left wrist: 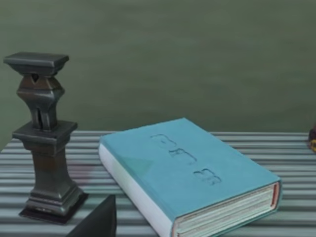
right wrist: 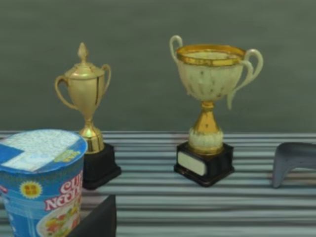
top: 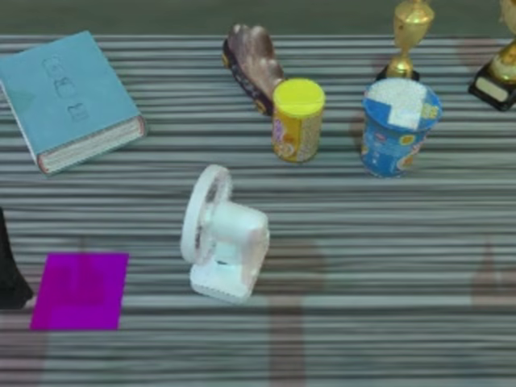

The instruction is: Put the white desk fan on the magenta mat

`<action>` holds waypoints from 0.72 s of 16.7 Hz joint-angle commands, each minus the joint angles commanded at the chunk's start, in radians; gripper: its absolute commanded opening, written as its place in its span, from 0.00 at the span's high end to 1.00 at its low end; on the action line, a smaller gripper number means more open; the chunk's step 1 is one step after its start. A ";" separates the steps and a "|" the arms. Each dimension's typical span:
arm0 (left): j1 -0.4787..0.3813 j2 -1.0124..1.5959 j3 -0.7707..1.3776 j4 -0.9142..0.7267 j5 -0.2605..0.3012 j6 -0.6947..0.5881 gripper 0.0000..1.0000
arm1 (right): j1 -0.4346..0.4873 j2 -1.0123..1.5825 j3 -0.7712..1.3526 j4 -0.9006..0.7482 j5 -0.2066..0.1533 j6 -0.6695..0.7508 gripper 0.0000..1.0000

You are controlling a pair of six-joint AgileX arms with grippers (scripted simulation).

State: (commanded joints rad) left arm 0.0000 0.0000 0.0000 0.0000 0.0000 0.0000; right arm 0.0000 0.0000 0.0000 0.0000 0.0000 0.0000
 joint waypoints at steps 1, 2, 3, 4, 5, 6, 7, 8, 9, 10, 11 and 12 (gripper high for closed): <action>0.000 0.000 0.000 0.000 0.000 0.000 0.00 | 0.000 0.000 0.000 0.000 0.000 0.000 0.00; 0.000 0.000 0.000 0.000 0.000 0.000 0.00 | 0.000 0.000 0.000 0.000 0.000 0.000 0.00; -0.004 0.010 0.009 -0.010 0.000 -0.001 0.00 | 0.000 0.000 0.000 0.000 0.000 0.000 0.00; -0.012 0.031 0.028 -0.030 0.000 -0.002 0.00 | 0.000 0.000 0.000 0.000 0.000 0.000 0.00; -0.024 0.062 0.058 -0.060 -0.001 -0.005 0.00 | 0.000 0.000 0.000 0.000 0.000 0.000 0.00; -0.038 0.104 0.098 -0.100 -0.001 -0.009 0.00 | 0.000 0.000 0.000 0.000 0.000 0.000 0.00; -0.056 0.156 0.148 -0.148 -0.002 -0.014 0.00 | 0.000 0.000 0.000 0.000 0.000 0.000 0.00; -0.075 0.219 0.209 -0.202 -0.003 -0.021 0.00 | 0.000 0.000 0.000 0.000 0.000 0.000 0.00; -0.097 0.293 0.279 -0.261 -0.004 -0.029 0.00 | 0.000 0.000 0.000 0.000 0.000 0.000 0.00; -0.121 0.375 0.357 -0.324 -0.005 -0.039 0.00 | 0.000 0.000 0.000 0.000 0.000 0.000 0.00; -0.146 0.466 0.443 -0.391 -0.005 -0.050 0.00 | 0.000 0.000 0.000 0.000 0.000 0.000 0.00; -0.173 0.563 0.534 -0.459 -0.005 -0.062 0.00 | 0.000 0.000 0.000 0.000 0.000 0.000 0.00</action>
State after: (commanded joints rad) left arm -0.1728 0.5628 0.5342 -0.4591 -0.0050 -0.0623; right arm 0.0000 0.0000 0.0000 0.0000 0.0000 0.0000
